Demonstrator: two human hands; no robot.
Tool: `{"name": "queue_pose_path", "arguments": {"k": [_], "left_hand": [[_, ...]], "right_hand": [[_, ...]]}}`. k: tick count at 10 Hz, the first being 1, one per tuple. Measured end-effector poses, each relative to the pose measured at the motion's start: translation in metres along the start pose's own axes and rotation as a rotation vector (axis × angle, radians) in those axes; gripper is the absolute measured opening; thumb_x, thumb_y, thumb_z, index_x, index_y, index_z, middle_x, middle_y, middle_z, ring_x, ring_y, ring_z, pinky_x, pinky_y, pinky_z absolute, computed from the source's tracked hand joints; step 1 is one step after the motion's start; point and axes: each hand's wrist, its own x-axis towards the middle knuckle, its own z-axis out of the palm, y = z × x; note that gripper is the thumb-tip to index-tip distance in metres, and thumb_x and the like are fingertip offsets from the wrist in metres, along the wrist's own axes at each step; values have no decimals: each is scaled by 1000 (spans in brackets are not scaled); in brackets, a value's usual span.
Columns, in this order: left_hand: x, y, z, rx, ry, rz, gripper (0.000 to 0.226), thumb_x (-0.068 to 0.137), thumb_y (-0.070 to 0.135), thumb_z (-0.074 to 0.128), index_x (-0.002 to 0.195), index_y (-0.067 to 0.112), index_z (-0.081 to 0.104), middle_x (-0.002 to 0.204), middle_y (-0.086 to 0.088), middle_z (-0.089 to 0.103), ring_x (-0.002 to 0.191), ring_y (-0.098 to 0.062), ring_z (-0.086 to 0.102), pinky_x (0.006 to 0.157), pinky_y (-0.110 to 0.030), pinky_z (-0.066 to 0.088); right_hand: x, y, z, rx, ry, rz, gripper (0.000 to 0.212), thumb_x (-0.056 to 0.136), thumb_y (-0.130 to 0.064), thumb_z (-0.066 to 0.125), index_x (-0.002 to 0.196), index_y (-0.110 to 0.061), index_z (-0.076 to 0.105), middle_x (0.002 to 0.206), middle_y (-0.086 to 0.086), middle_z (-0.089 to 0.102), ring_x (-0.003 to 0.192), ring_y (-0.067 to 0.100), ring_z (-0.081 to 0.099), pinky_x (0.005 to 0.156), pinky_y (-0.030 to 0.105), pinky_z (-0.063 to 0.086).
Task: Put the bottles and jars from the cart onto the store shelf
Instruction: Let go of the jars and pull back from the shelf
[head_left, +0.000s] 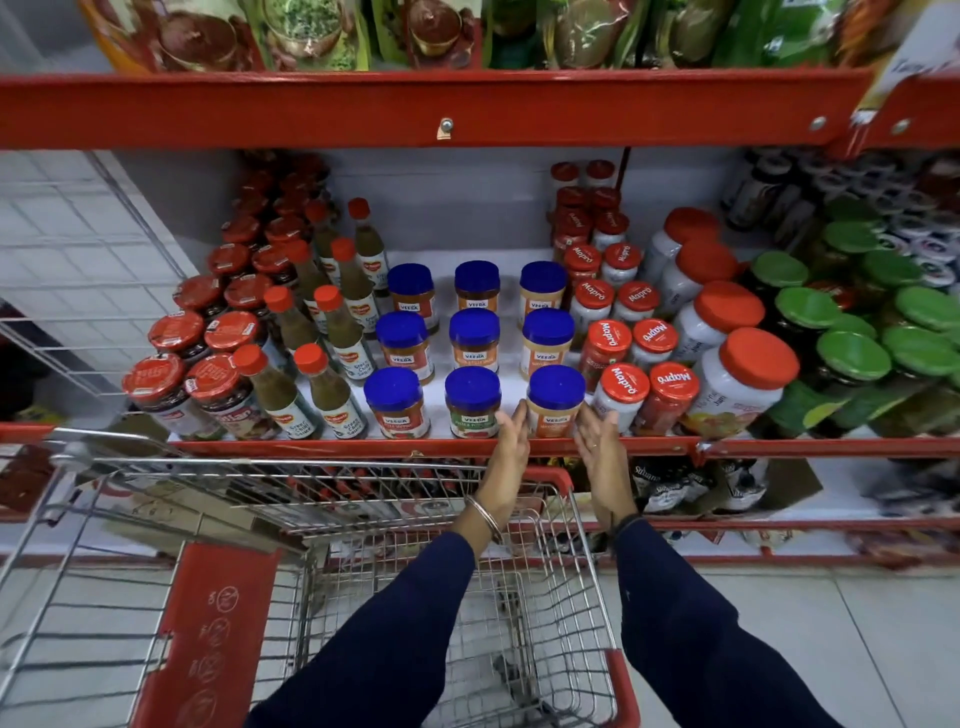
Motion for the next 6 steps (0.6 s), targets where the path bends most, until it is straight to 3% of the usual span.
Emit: {"name": "queue_pose_path", "arguments": {"k": [1,2,3,5,6], "left_hand": [[-6,3,-1,28,21,-53,132,41,99,21,146,19,10,157,-6,14,144,-18,15,111,-31,15],[-8,7,-2,18,30,-93,134,40,100,21,146,19,10,157,-6,14,144,-19,15,113,-34,14],[-8,10,-1,19,30,-103,135,38,100,20,146,20,9,157,-5,14,144,-18,14,114,-34,13],[-1,5,-5,-26,-5,-86,130,44,98,21,146,19,7,157,-4,11,144,-16,10,108,-27,14],[-8,9,-6,-9,-68,-40,95,72,77,8,145,18,13,156,-4,16,139,-9,18,105,-25,16]], "right_hand": [[-2,-1,-1,12,-48,-19,62,96,-44,27,142,-2,25,150,13,36,116,-2,51,104,18,36],[-3,-5,1,11,-59,-19,62,96,-47,29,141,-4,30,147,11,40,111,-6,52,103,19,36],[0,-4,0,-7,-47,-35,60,96,-45,30,140,-4,32,146,13,42,111,-1,52,103,21,37],[1,-9,1,-15,-32,-33,57,97,-40,30,140,-2,30,147,16,39,135,22,40,101,19,37],[-17,-26,5,-85,-48,-30,68,91,-51,34,141,-4,29,146,12,38,138,23,35,103,19,34]]}}
